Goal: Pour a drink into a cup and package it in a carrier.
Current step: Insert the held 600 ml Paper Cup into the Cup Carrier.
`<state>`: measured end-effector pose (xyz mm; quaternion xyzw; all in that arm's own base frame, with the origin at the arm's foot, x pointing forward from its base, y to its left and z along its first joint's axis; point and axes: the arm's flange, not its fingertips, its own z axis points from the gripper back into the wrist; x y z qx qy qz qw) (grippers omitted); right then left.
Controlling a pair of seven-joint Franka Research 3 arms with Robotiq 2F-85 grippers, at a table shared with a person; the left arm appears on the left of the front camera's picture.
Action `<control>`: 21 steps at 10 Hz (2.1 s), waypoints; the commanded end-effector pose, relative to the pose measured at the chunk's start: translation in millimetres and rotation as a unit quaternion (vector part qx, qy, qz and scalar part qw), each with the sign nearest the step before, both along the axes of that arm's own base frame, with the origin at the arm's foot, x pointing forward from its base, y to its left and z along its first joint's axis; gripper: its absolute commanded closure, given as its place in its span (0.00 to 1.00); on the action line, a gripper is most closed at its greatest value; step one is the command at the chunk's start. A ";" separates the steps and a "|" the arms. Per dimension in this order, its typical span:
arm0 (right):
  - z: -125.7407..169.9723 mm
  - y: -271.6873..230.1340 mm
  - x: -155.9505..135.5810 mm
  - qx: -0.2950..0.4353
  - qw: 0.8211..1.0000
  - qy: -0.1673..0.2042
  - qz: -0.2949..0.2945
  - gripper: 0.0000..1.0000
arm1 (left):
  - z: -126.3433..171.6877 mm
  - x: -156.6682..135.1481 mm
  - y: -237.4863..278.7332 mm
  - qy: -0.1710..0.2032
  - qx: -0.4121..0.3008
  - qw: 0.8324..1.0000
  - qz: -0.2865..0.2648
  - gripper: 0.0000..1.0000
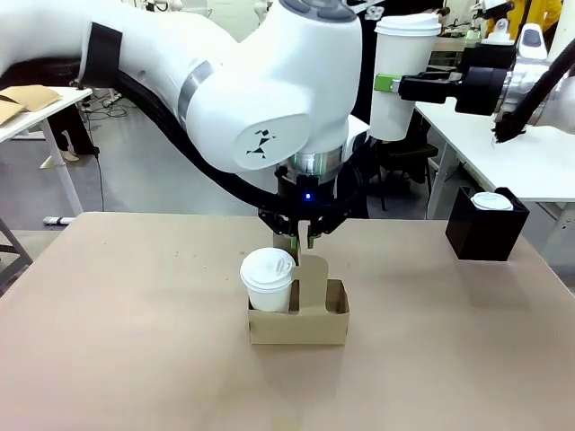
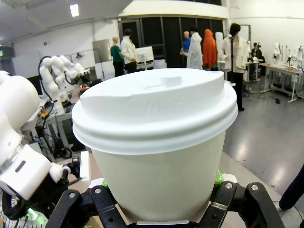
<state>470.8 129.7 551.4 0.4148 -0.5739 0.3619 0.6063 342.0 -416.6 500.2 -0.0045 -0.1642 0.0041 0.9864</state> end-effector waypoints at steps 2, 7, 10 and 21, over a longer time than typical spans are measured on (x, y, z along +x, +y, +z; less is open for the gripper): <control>-3.0 -15.1 27.4 0.017 0.996 0.026 0.083 0.19 | 50.5 -15.9 29.0 -0.002 -0.029 0.997 -0.070 0.00; -70.8 -10.6 21.3 -0.014 0.970 -0.010 0.241 0.19 | 89.5 -25.2 145.5 -0.016 -0.042 0.958 -0.284 0.00; -117.5 16.8 -10.2 -0.002 0.956 -0.058 0.289 0.19 | 62.8 -30.8 205.7 -0.070 -0.030 0.910 -0.408 0.00; -169.5 65.4 -16.6 0.024 0.924 -0.058 0.378 0.19 | -9.0 -18.0 257.1 -0.064 -0.037 0.861 -0.503 0.00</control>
